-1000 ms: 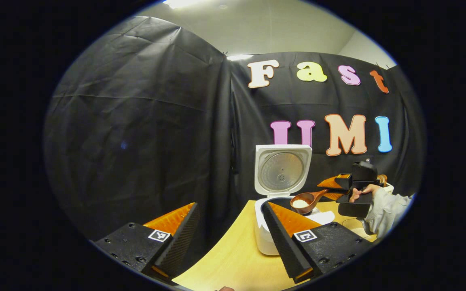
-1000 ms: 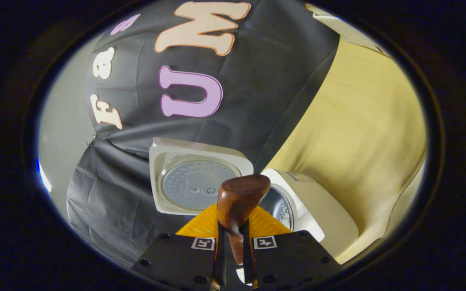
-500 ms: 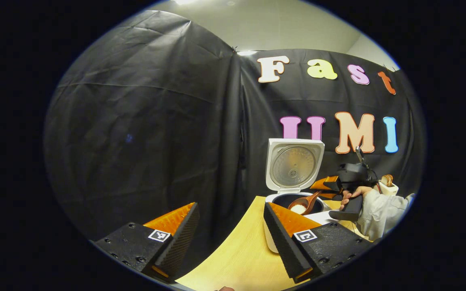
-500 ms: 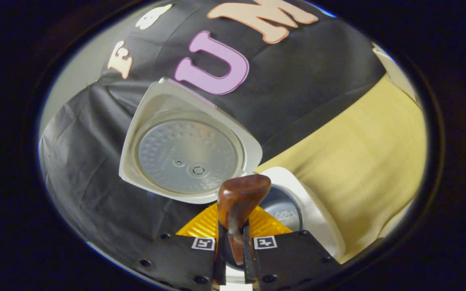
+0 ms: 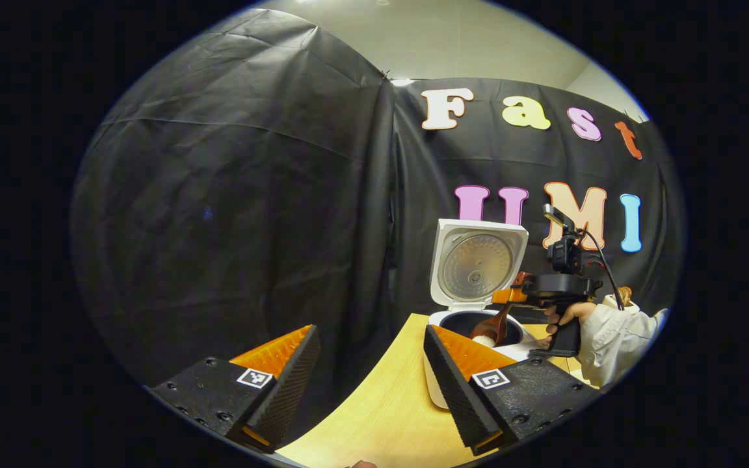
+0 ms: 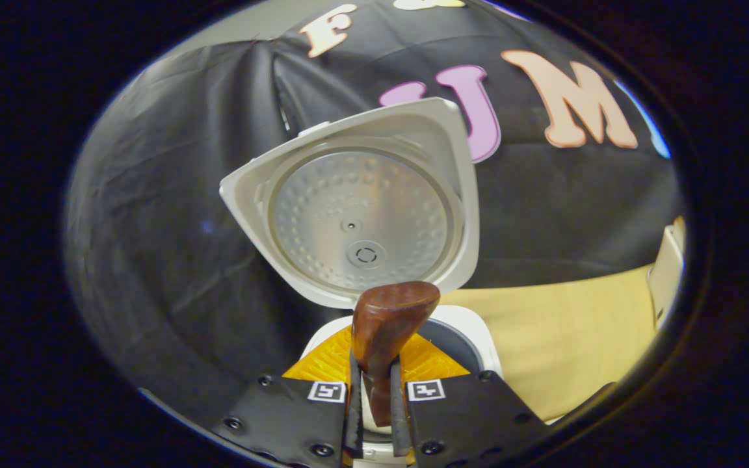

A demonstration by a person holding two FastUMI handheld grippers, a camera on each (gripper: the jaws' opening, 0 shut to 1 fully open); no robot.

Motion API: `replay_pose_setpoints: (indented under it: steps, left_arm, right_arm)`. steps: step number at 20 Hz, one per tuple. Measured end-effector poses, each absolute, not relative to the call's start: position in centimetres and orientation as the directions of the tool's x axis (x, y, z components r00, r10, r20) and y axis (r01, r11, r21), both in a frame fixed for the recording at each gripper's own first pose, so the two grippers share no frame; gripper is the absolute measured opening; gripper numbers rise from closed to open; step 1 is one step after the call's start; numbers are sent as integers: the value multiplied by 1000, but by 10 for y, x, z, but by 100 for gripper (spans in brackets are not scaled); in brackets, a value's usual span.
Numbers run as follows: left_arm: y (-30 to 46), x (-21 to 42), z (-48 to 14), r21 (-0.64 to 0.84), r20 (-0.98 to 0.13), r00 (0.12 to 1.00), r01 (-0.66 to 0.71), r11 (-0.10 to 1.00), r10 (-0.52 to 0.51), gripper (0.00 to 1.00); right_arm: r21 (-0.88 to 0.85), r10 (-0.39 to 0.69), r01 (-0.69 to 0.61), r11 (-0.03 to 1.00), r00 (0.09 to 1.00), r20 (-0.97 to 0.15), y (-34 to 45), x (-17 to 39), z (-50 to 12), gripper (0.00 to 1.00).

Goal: Close the left gripper, press the button to open the rice cooker; take a wooden spoon from the chopstick holder with the right hand, scoop a spoonful of rice and pour it into the rice cooker, then put the wooden spoon back into the chopstick holder.

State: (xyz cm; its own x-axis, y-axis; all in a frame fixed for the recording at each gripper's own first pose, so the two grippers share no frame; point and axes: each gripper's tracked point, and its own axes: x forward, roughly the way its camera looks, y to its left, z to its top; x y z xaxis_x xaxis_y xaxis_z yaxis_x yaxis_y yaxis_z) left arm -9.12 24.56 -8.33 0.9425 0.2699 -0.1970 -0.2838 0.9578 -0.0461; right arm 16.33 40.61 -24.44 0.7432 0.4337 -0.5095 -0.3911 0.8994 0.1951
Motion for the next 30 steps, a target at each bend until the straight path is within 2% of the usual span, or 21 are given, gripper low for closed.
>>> replay_pose_setpoints:
  steps: [3,5,9,13,15,21,26,30]
  left_arm:
    - [247,-89,-84,-51,-195,943,-284,957,270,92]
    - [246,-90,-82,-52,-192,944,-282,958,268,95]
    - [243,-87,-82,-60,-184,949,-272,960,257,93]
    - [235,-84,-77,-67,-169,956,-254,965,240,95]
    - [231,-83,-72,-68,-157,960,-245,967,233,93]
    - [212,-75,-62,-74,-132,971,-212,974,201,95]
    - [176,-60,-51,-94,-109,984,-149,984,139,95]
    - [139,-42,-43,-95,-92,993,-85,992,76,92]
  right_arm:
    - [50,432,-468,882,761,-485,412,158,-235,18]
    - [-39,433,-505,862,775,-460,415,157,-229,20]
    - [-254,442,-541,802,823,-357,417,159,-204,18]
    - [-335,457,-538,774,840,-292,418,154,-181,22]
    - [-321,468,-537,780,842,-270,414,153,-167,19]
    - [-84,465,-501,861,844,-268,371,155,-119,20]
    - [73,433,-429,900,863,-260,296,151,-80,19]
    - [113,370,-352,929,893,-257,220,147,-59,19]
